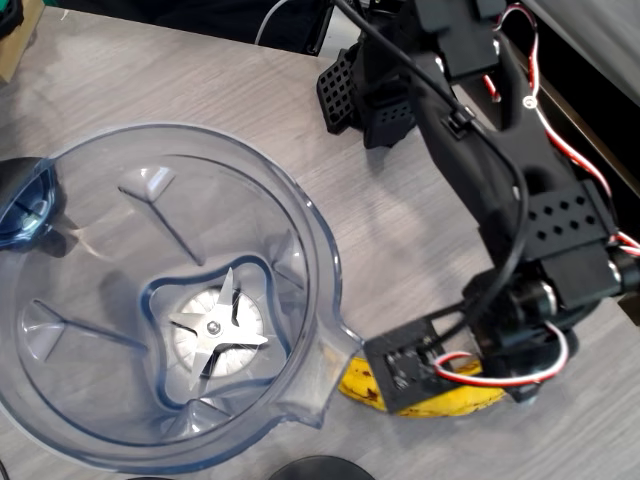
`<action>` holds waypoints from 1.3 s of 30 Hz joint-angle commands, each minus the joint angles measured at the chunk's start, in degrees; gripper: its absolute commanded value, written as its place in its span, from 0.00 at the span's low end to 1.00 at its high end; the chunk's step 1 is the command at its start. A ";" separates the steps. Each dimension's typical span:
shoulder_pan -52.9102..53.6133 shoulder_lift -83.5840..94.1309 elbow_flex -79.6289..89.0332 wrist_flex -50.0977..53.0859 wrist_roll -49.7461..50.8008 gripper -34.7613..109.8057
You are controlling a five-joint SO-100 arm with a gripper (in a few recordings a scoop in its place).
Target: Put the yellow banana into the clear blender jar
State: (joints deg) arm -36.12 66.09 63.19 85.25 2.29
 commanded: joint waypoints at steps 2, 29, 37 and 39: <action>-1.93 -3.16 -5.71 -0.26 -0.62 0.43; -4.92 -15.73 -12.92 3.43 -0.18 0.40; -5.27 -15.64 -14.33 3.87 -0.26 0.28; -5.27 -15.64 -14.59 3.96 -0.26 0.28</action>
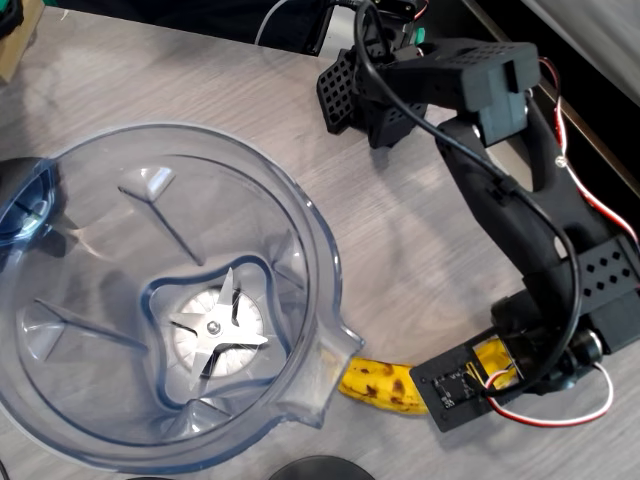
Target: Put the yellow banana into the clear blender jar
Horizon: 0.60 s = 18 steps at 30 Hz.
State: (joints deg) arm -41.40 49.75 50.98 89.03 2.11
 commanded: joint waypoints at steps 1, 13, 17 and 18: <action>0.09 0.70 -2.55 0.26 0.00 0.28; -0.09 0.44 -16.70 11.25 0.35 0.28; 0.18 1.93 -21.80 13.18 0.79 0.28; 0.18 2.99 -21.80 13.18 0.88 0.28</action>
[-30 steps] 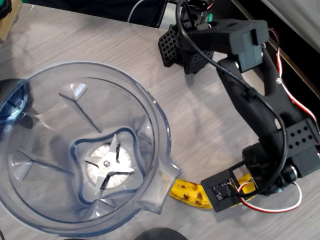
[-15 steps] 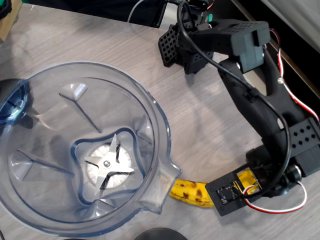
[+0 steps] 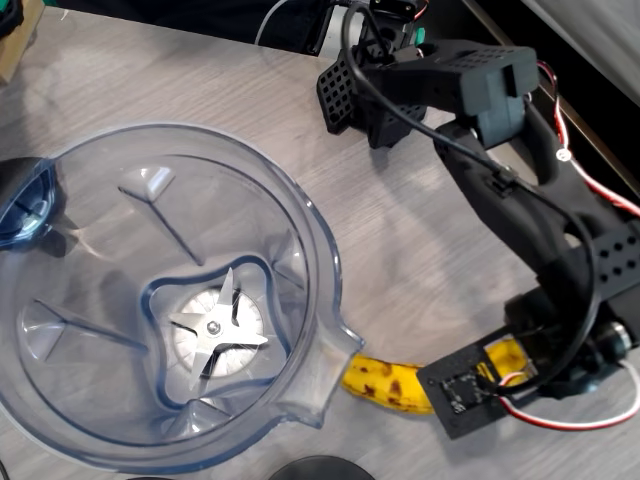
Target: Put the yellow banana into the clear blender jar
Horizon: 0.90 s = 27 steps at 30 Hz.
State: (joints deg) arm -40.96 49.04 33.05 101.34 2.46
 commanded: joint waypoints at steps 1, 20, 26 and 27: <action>-0.26 4.66 -3.87 0.88 0.62 0.28; 0.44 26.63 -6.06 0.70 0.62 0.28; 0.97 34.19 -6.68 -0.44 0.62 0.28; 1.14 35.51 -6.77 -0.70 0.70 0.28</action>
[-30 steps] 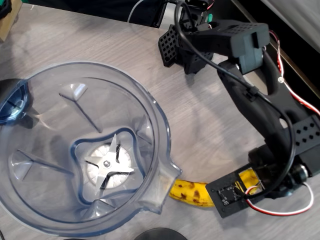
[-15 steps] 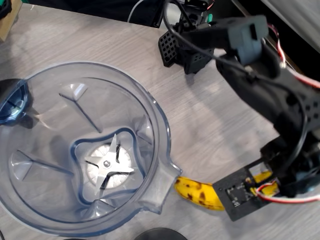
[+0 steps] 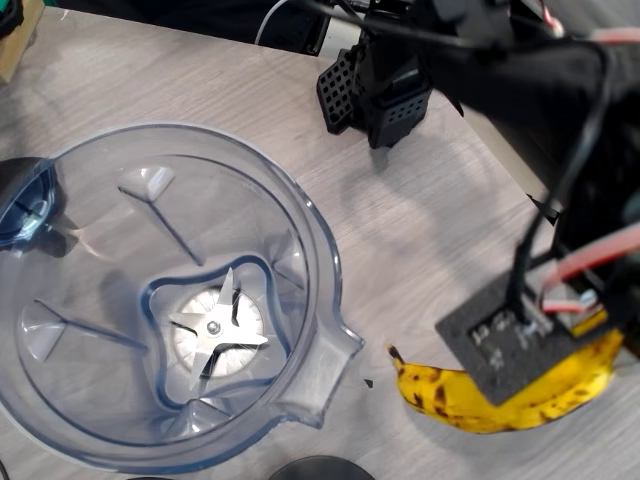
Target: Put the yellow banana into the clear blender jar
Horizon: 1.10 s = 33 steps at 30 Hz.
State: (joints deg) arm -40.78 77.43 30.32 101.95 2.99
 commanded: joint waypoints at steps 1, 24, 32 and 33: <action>1.23 8.35 -4.04 -1.58 0.18 0.28; 2.20 37.35 -3.87 -18.37 2.64 0.31; 10.46 43.51 -3.52 -22.15 0.35 0.31; 11.25 44.03 -3.52 -22.15 0.18 0.31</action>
State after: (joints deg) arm -31.29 118.83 29.44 82.35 4.31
